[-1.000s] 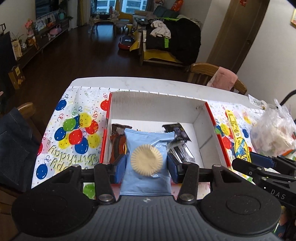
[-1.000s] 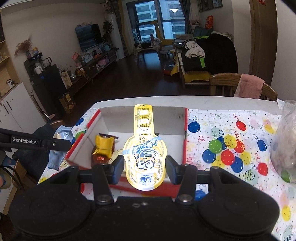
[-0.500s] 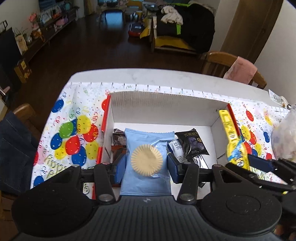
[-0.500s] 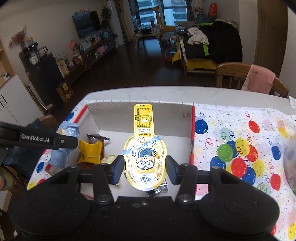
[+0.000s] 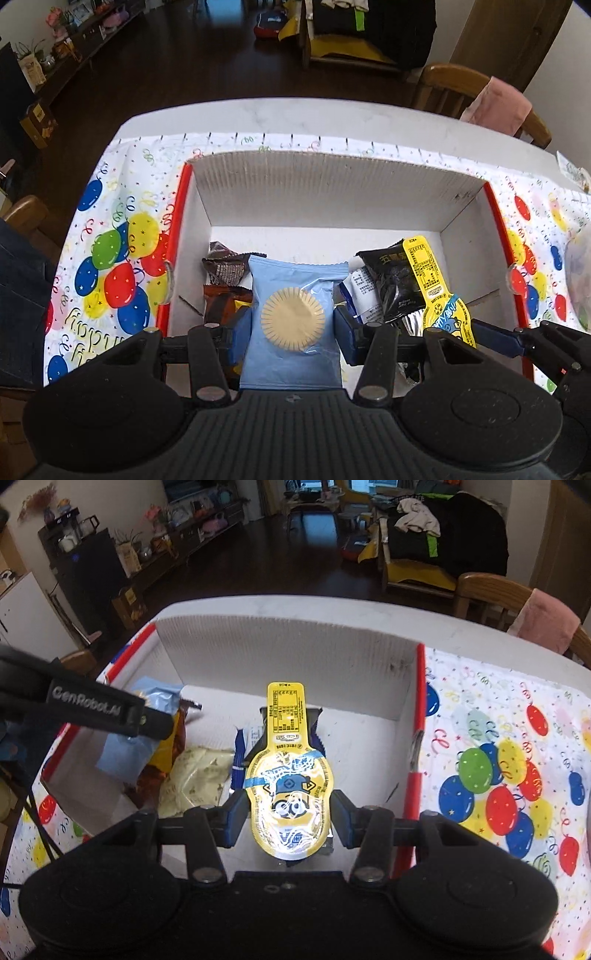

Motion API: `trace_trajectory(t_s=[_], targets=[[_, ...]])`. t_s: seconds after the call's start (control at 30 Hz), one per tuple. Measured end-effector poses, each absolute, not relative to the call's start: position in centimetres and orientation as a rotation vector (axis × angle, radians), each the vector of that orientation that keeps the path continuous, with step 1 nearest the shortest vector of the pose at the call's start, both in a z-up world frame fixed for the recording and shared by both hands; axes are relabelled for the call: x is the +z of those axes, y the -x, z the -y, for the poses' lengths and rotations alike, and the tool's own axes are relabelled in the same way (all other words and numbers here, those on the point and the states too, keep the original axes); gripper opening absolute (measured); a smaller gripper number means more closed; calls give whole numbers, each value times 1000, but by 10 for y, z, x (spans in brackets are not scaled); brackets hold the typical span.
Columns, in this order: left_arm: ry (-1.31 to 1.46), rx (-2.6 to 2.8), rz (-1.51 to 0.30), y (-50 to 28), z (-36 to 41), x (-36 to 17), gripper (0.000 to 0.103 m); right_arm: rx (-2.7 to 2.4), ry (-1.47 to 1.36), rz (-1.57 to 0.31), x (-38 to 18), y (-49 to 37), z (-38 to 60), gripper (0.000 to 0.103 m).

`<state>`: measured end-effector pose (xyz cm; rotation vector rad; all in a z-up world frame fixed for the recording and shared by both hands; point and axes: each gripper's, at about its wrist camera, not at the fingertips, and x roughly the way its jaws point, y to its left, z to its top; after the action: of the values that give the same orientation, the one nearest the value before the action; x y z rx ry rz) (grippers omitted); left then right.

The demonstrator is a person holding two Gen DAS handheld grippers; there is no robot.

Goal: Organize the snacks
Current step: 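Lower both snacks into the red box and open both tools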

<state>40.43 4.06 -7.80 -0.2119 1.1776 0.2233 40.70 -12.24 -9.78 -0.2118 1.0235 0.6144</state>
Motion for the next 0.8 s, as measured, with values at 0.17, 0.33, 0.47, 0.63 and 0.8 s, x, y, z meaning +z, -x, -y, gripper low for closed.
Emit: trace_trajectory(t_s=[0.17, 0.33, 0.47, 0.63, 0.8], targets=[[188, 203, -1195, -410, -34, -87, 47, 618, 246, -1015, -103, -408, 119, 48], [147, 193, -1206, -414, -25, -94, 47, 618, 267, -1005, -101, -410, 115, 49], [117, 199, -1223, -417, -21, -101, 48, 612, 315, -998, -103, -411, 110, 49], [110, 197, -1225, -416, -20, -105, 47, 607, 352, -995, -106, -411, 106, 49], [122, 186, -1216, -412, -21, -104, 47, 602, 339, -996, -105, -411, 108, 50]])
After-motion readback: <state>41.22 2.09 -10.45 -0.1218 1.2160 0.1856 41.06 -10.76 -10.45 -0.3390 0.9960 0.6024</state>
